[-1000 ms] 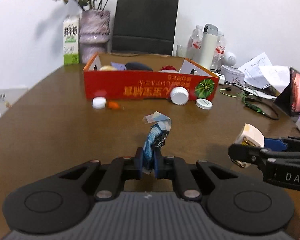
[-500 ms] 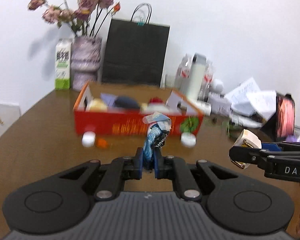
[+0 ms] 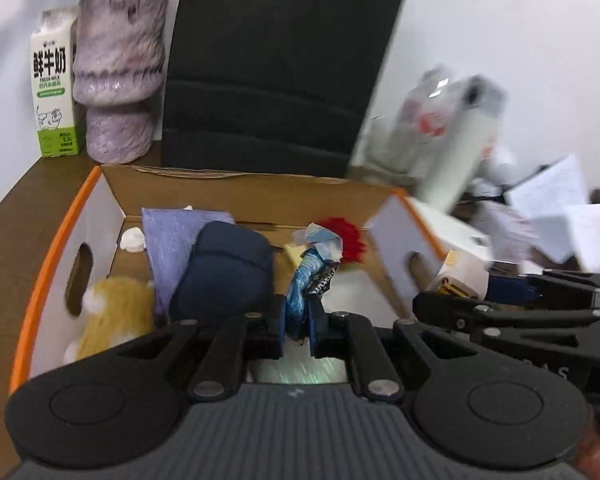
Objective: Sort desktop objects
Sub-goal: 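Carry the packet and beige cube into the orange box while both tools open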
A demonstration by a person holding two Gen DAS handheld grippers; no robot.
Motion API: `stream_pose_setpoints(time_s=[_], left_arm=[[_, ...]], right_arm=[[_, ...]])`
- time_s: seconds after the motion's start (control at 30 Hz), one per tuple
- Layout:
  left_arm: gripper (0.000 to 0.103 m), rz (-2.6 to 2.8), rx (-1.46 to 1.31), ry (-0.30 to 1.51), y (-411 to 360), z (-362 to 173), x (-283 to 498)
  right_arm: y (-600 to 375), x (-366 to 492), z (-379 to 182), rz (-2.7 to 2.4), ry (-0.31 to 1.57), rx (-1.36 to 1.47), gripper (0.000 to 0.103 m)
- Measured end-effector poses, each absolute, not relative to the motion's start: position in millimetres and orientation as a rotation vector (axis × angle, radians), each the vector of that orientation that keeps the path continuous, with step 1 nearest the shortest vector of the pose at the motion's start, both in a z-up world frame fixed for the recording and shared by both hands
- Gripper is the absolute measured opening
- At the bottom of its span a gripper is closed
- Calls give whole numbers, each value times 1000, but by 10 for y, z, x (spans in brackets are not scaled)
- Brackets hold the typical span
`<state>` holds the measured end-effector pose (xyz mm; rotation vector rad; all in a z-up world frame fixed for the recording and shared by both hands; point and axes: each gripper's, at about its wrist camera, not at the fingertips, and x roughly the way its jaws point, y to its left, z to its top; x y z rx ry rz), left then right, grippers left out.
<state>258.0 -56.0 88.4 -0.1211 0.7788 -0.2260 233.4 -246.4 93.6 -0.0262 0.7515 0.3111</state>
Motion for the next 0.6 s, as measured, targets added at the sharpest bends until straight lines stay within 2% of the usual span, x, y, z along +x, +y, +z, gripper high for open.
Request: stream_pose_setpoints(time_s=[0.13,0.27,0.3,0.33,0.43,0.47,0.5,0.6], left_arm=[[18,-193,-194,831,-577,722,2914],[31,-231,-204,865,-605,621,3032],[34,-232,-239,863,-564,617,3016],[38,-234,-260,854,-541,630,2988],[63,-235,-259,803,-533,745,2871],[79,-207,-232,773,-538,812,2812],[91,-178,-210,745,-554,881,2776],[97,-217,-193,664,-497,1104,2608]], right_arm=[[-2383,2840,718,287,854,-80,49],[-2375,3037,595,241,872,-135,51],[-2387,3065,586,226,875,-138,56],[-2408,3079,587,220,877,-130,57],[-2485,3031,649,217,837,-73,58],[-2517,3004,681,206,827,-53,57],[-2526,2992,710,203,821,-34,60],[-2564,2836,861,195,775,-11,75]])
